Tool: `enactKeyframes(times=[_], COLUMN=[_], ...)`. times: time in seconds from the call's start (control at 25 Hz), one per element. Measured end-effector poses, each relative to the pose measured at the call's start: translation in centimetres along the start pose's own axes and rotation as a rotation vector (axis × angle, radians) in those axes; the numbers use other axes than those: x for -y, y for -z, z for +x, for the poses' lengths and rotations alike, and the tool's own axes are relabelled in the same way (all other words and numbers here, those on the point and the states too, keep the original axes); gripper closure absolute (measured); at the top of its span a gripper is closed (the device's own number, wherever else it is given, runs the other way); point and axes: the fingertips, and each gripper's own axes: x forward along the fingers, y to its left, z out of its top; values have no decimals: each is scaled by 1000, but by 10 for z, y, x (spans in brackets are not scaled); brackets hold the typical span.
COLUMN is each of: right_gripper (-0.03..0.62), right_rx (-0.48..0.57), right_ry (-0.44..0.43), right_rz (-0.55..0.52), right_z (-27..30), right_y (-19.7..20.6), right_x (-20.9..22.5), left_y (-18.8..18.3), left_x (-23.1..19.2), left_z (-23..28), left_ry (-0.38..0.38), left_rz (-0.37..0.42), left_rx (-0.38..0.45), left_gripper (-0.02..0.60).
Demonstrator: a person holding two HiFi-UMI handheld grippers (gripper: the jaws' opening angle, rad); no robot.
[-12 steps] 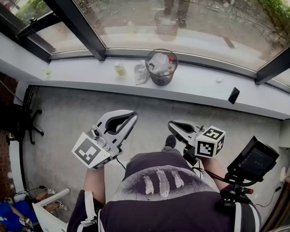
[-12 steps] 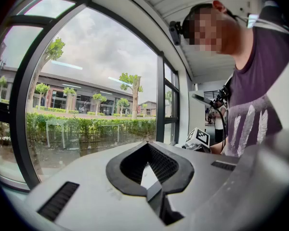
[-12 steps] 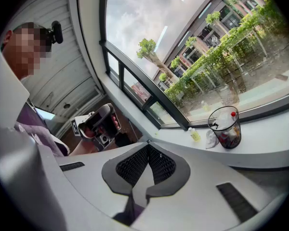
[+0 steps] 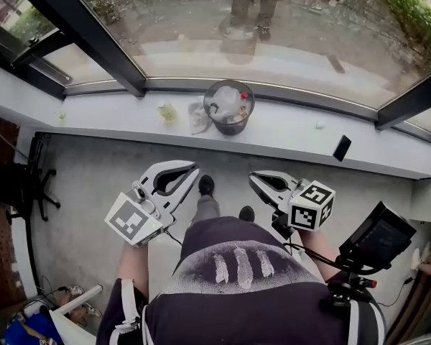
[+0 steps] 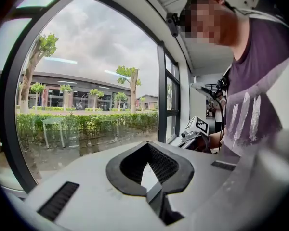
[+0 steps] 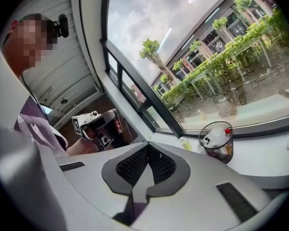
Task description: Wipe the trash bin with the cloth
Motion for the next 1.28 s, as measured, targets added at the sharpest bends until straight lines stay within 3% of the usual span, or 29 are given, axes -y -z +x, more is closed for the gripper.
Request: enactKeyframes(times=[0.2, 0.36, 0.56, 0.8, 1.08, 1.28], right_gripper=[594, 594, 594, 594, 594, 594], right_rx=[-9, -6, -105, -227, -276, -349], right_ry=[112, 222, 287, 383, 420, 377], right_rz=[-56, -21, -43, -197, -153, -97], right_z=[25, 53, 108, 148, 158, 170], right_y=[-27, -52, -77, -85, -79, -60], right_x=[27, 52, 60, 79, 124, 172], left_y=[11, 18, 30, 64, 125, 195], left_x=[-57, -118, -203, -294, -345, -369], left_z=[14, 21, 27, 60, 119, 167], left_ry=[36, 63, 78, 25, 34, 25], left_rz=[3, 13, -16, 30, 21, 41], left_rx=[8, 13, 27, -5, -121, -269], left_gripper=[583, 583, 583, 583, 583, 583])
